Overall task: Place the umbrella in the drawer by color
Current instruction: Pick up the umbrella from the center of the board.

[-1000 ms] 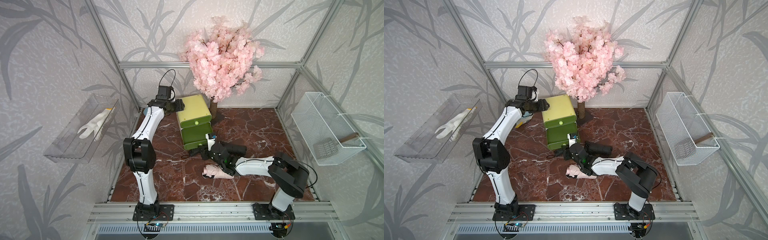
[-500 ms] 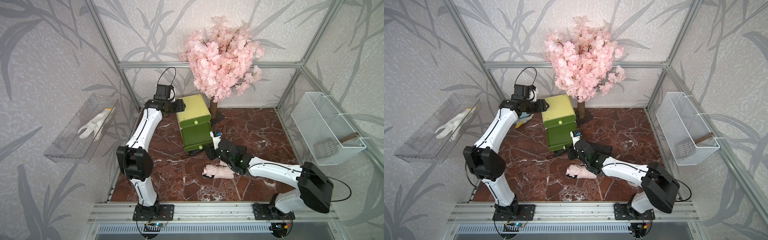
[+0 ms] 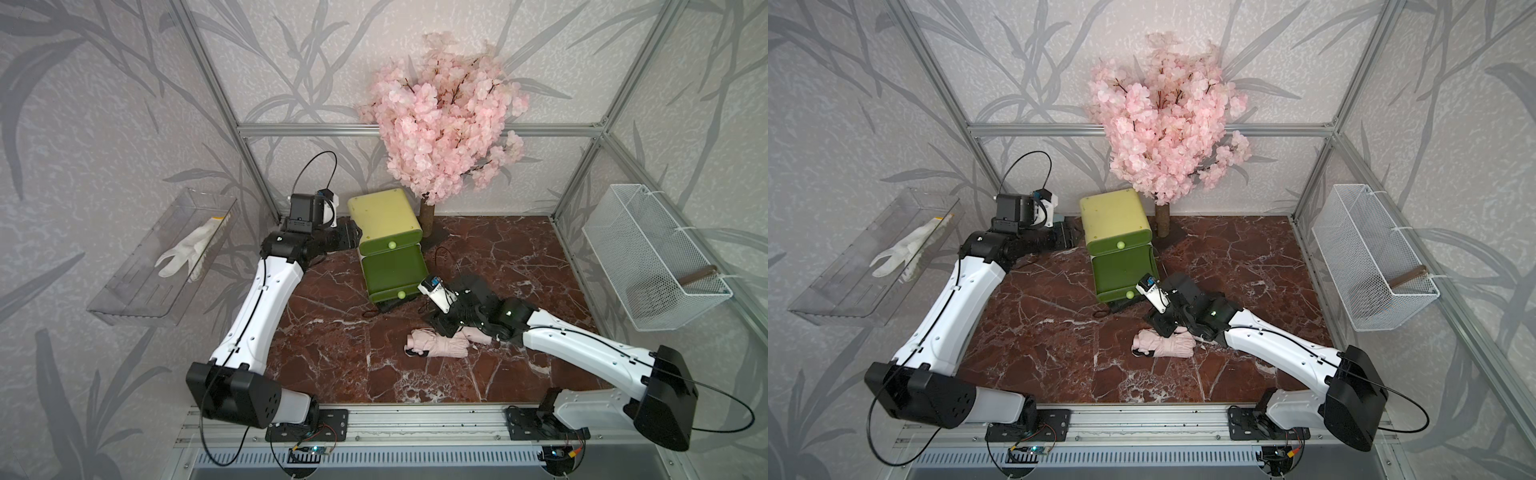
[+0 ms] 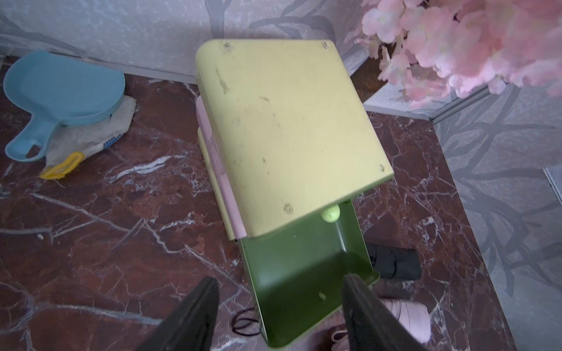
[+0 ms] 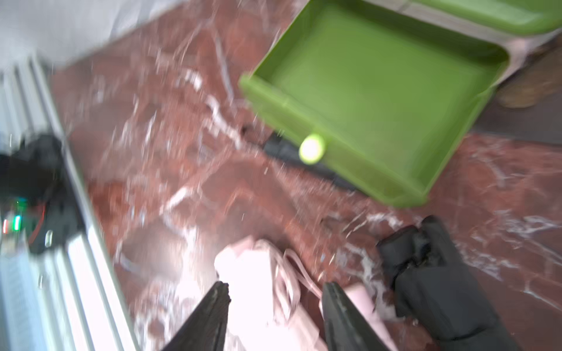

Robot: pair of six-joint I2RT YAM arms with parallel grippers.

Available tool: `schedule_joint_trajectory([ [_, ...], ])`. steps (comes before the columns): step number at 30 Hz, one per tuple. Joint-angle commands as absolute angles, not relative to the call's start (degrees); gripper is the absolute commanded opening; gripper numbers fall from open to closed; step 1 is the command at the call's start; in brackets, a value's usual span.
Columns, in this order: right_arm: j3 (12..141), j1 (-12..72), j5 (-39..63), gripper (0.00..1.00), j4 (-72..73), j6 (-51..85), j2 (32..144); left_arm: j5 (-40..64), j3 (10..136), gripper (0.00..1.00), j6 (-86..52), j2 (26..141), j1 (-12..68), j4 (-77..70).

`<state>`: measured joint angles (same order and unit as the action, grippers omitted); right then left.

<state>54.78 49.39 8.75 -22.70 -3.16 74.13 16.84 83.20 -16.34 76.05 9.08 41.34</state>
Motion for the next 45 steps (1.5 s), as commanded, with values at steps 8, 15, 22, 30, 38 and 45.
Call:
schedule_joint_trajectory([
  [8,55.95,51.48,11.83,0.66,-41.22,-30.24,79.0,24.42,58.14,0.74,-18.78,45.63,9.5,38.05],
  [15,58.12,51.61,4.48,0.71,-39.74,-34.67,86.29,25.23,51.42,0.77,-19.25,37.21,9.49,37.06],
  [22,58.2,51.74,1.0,0.72,-35.42,-36.45,91.26,26.36,45.7,0.77,-19.97,35.02,9.49,34.0],
  [30,54.6,53.42,4.75,0.72,-33.12,-37.36,95.31,27.16,43.82,0.78,-19.32,31.25,9.49,33.15],
  [38,53.81,53.99,0.86,0.62,-31.2,-36.97,91.16,26.23,43.49,0.78,-19.51,29.68,9.47,33.31],
  [45,57.44,54.05,-3.33,0.2,-28.86,-38.19,77.46,25.78,42.94,0.8,-19.86,27.09,9.42,32.43],
])
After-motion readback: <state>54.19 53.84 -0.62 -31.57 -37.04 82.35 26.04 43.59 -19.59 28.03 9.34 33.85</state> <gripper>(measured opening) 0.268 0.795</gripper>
